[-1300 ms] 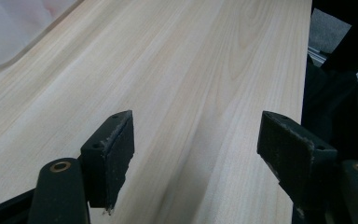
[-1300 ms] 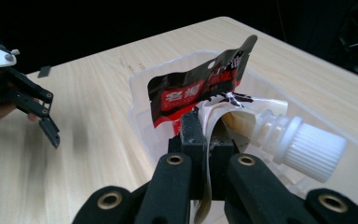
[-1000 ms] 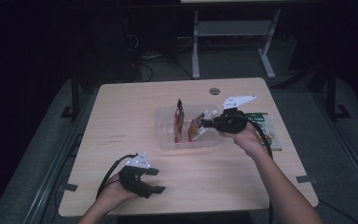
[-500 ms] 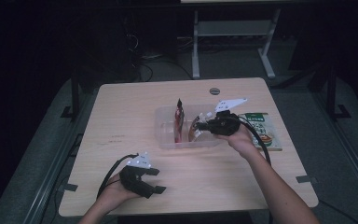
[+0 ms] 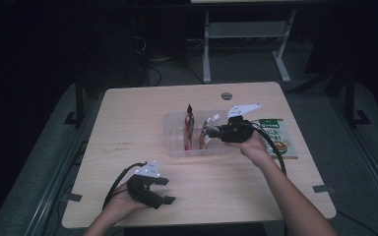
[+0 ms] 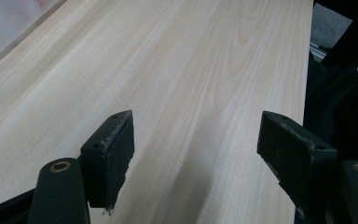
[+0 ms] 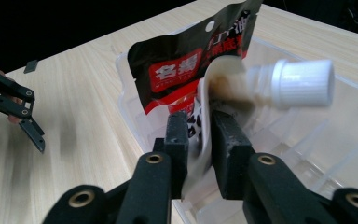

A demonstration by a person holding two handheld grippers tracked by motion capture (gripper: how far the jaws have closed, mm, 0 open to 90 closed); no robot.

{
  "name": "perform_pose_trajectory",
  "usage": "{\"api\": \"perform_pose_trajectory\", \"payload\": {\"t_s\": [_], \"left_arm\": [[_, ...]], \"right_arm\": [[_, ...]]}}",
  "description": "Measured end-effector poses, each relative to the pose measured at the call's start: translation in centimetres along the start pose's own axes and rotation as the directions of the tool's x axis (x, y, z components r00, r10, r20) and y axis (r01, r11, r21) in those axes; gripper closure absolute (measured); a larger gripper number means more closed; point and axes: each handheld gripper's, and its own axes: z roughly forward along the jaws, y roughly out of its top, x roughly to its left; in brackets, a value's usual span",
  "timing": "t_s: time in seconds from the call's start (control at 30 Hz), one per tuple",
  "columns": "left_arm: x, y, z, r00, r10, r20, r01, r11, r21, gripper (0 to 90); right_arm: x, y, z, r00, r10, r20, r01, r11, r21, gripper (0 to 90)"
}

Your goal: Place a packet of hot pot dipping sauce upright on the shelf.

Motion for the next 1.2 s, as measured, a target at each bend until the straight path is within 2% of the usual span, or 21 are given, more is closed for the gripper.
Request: {"api": "perform_pose_trajectory", "payload": {"t_s": [0.27,0.4,0.57,0.87,0.93,1.13,1.2], "left_arm": [[0.0,0.0,0.0,1.0,-0.002,0.001,0.002,1.0,0.0,26.9],[0.0,0.0,0.0,1.0,0.002,0.001,-0.002,1.0,0.001,26.9],[0.0,0.0,-0.1,1.0,0.002,-0.001,-0.002,1.0,-0.003,26.9],[0.0,-0.1,-0.3,0.9999,0.013,-0.009,-0.013,0.9999,-0.001,26.9],[0.0,-0.1,-0.3,0.9999,0.012,-0.009,-0.012,0.9999,-0.007,26.9],[0.0,-0.1,-0.4,0.9998,0.015,-0.009,-0.015,0.9999,0.0,26.8],[0.0,-0.1,-0.5,0.9997,0.022,-0.012,-0.022,0.9997,0.006,26.8]], "right_arm": [[0.0,-0.4,-0.3,0.9997,0.025,0.004,-0.025,1.0,0.008,59.6],[0.1,-0.6,-0.7,0.9995,0.03,0.012,-0.031,0.999,0.014,55.0],[0.4,-0.6,-1.8,0.9991,0.037,0.02,-0.037,0.999,0.009,47.7],[2.0,-1.0,-3.7,0.9996,0.013,0.024,-0.013,1.0,0.024,44.8],[2.7,-1.7,-4.3,0.9996,0.003,0.029,-0.004,0.999,0.043,44.6],[3.7,-3.1,-5.3,0.9985,-0.014,0.053,0.01,0.997,0.074,44.7],[3.9,-3.5,-5.7,0.9985,-0.012,0.054,0.009,0.998,0.067,44.9]]}}
